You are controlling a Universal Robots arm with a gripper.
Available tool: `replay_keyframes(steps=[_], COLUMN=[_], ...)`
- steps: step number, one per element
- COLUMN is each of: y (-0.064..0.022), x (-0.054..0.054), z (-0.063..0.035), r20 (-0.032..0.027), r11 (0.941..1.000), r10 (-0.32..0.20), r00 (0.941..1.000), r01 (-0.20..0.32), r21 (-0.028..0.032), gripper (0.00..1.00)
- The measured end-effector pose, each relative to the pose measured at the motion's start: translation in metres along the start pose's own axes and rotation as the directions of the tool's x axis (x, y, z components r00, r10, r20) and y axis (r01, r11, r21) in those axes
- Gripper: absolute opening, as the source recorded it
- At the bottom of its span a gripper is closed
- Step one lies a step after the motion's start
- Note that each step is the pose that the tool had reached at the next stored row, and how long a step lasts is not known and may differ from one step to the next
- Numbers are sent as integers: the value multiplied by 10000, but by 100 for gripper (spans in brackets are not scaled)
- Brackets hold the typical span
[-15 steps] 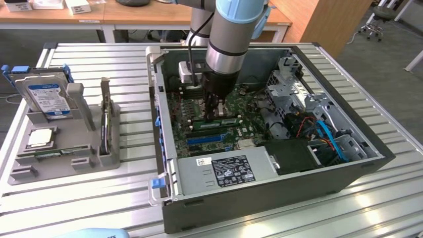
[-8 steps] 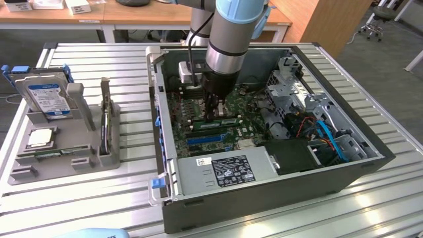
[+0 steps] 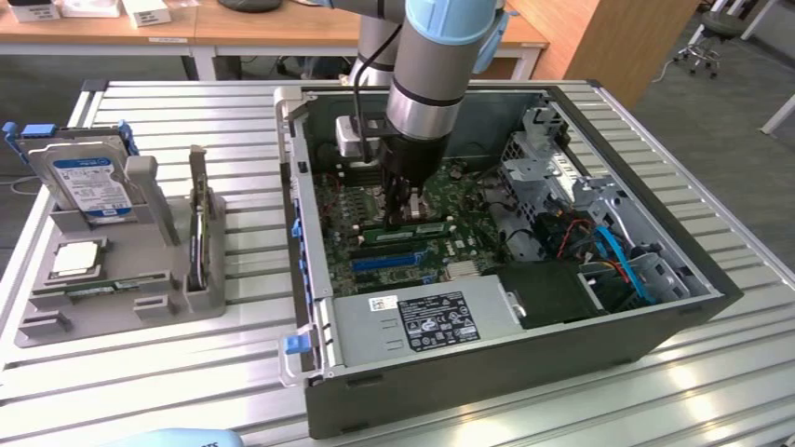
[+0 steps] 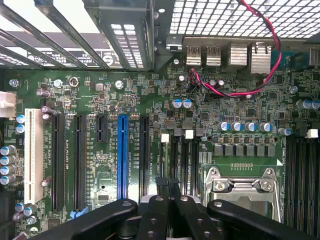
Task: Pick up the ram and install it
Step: 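Press down the ram until it locks into place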
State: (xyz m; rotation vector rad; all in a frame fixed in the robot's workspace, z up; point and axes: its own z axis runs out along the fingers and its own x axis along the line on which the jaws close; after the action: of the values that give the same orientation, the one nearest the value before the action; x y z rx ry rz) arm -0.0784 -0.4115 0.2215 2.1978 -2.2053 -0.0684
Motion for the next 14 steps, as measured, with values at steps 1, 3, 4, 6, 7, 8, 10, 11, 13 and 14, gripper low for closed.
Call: replay_keyframes(steps=[1,3,4,6,7,8,10,11,13,14], y=[0,0,0,-1,1,3,5,6,8,8], x=[0,0,-1,-3,-2,-1,-2,-2,-2,-2], z=[0,0,-4,-23,-43,-62,-97,-116,-153,-173], r20=[1,4,7,19,7,3,2,0,-2,-3], r11=[10000,10000,10000,10000,10000,10000,10000,10000,10000,10000], r10=[0,0,0,-1,-1,-1,0,0,0,0], r00=[10000,10000,10000,10000,10000,10000,10000,10000,10000,10000], r01=[0,0,0,1,1,1,0,0,0,0], r21=[0,2,4,13,5,2,2,2,2,1], gripper=[10,10,10,10,10,10,10,10,10,10])
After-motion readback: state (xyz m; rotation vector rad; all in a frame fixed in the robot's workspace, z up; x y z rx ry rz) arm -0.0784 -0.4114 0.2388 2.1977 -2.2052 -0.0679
